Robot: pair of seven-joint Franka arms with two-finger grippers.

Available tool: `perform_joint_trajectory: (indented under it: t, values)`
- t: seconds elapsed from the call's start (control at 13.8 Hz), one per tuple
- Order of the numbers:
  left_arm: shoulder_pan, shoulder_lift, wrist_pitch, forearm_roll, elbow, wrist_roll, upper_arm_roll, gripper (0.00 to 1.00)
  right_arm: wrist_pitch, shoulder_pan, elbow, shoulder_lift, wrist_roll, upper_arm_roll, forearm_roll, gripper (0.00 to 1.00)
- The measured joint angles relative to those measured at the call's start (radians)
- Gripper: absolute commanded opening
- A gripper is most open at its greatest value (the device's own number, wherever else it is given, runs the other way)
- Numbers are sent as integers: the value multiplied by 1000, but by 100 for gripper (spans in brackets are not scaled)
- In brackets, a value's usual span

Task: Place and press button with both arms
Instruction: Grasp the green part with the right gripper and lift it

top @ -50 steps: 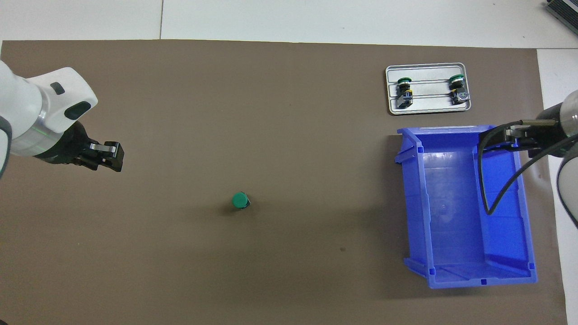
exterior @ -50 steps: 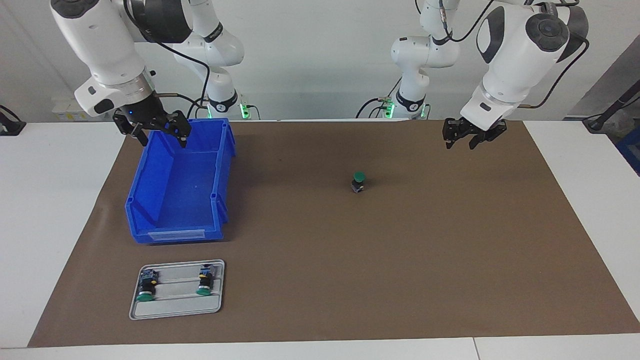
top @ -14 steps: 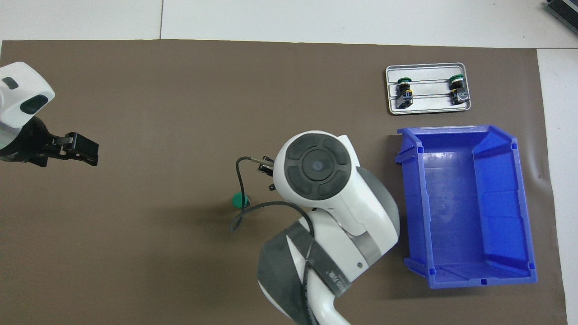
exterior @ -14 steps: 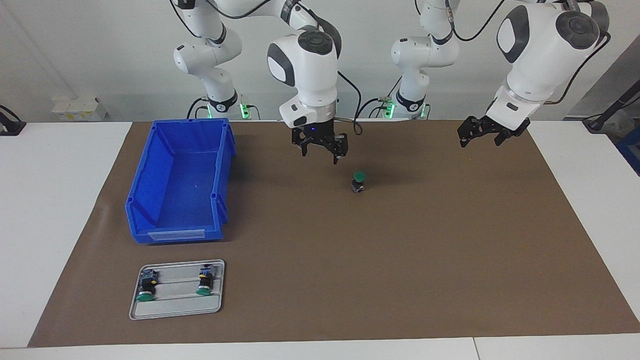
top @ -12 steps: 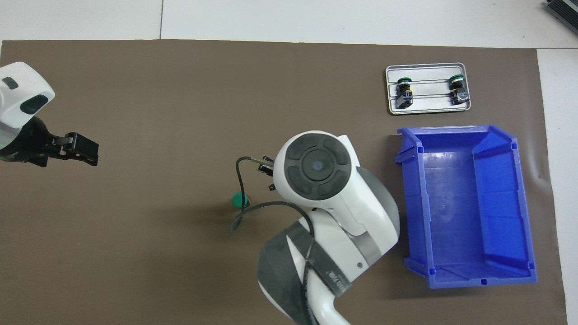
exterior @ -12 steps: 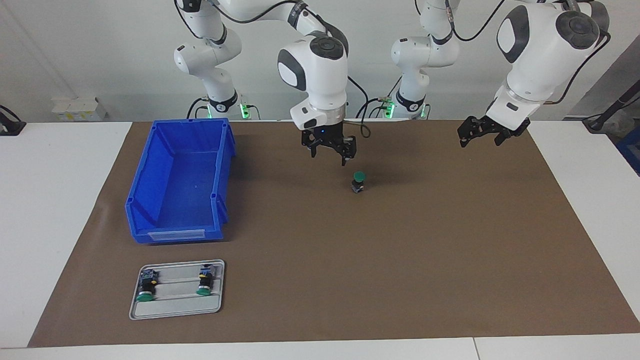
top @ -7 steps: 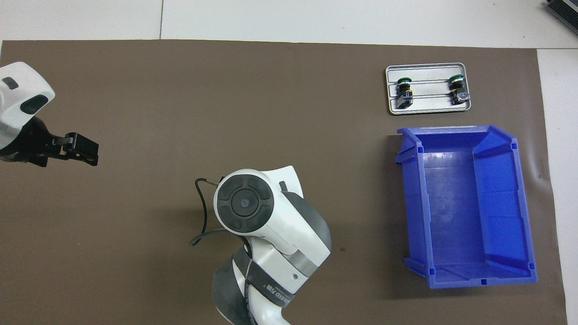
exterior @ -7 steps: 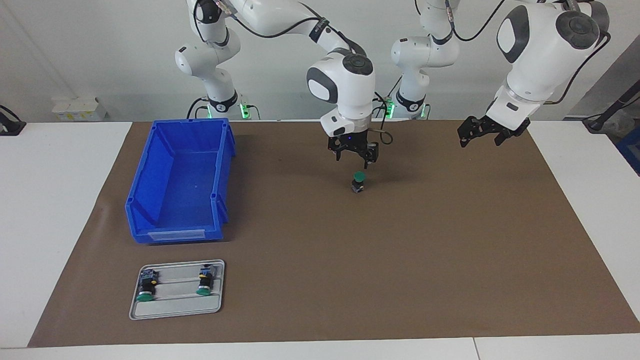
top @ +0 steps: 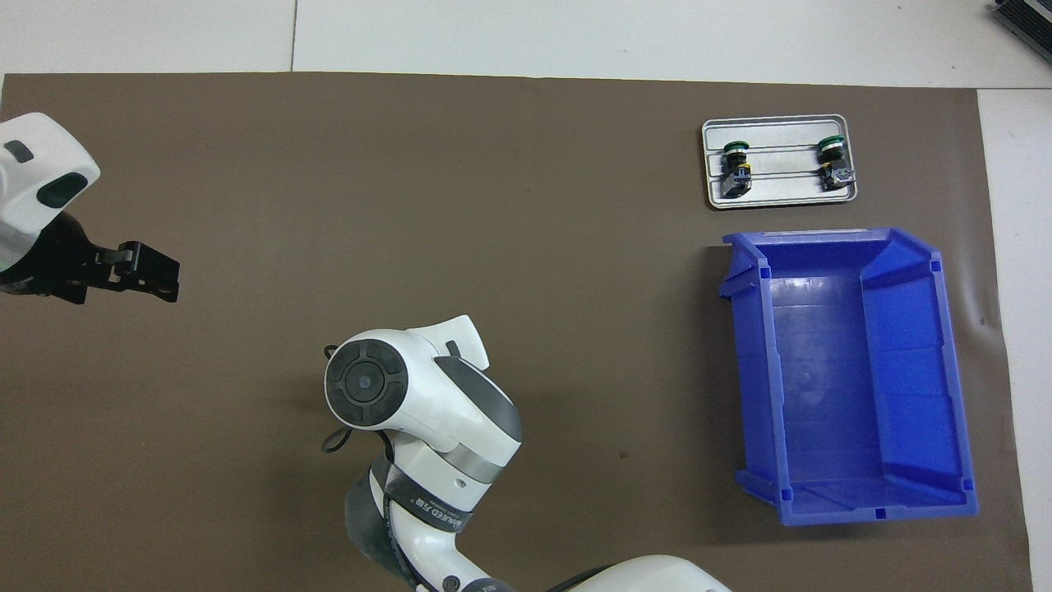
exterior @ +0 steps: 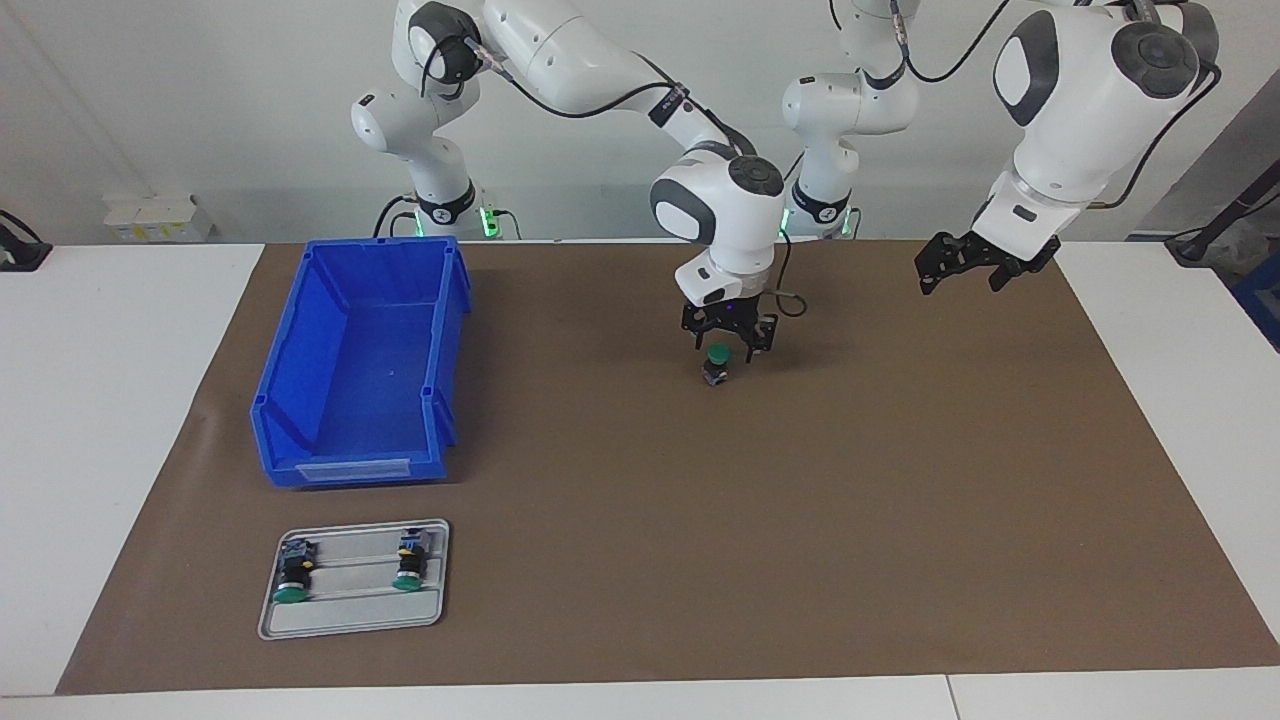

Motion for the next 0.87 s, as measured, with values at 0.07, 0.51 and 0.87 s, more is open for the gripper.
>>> perform_joint_trajectory:
  t: [0.07,0.51,0.87]
  values:
    - [0,0,0,0,0,0,0,100,0,0,-1,1,14,-1,-1,83]
    - [0,0,0,0,0,0,0,100,1,1,-26,7,75,-2,-3,68]
    - [0,0,0,0,0,0,0,100,17,0,-26,7,76,-8,-14,63]
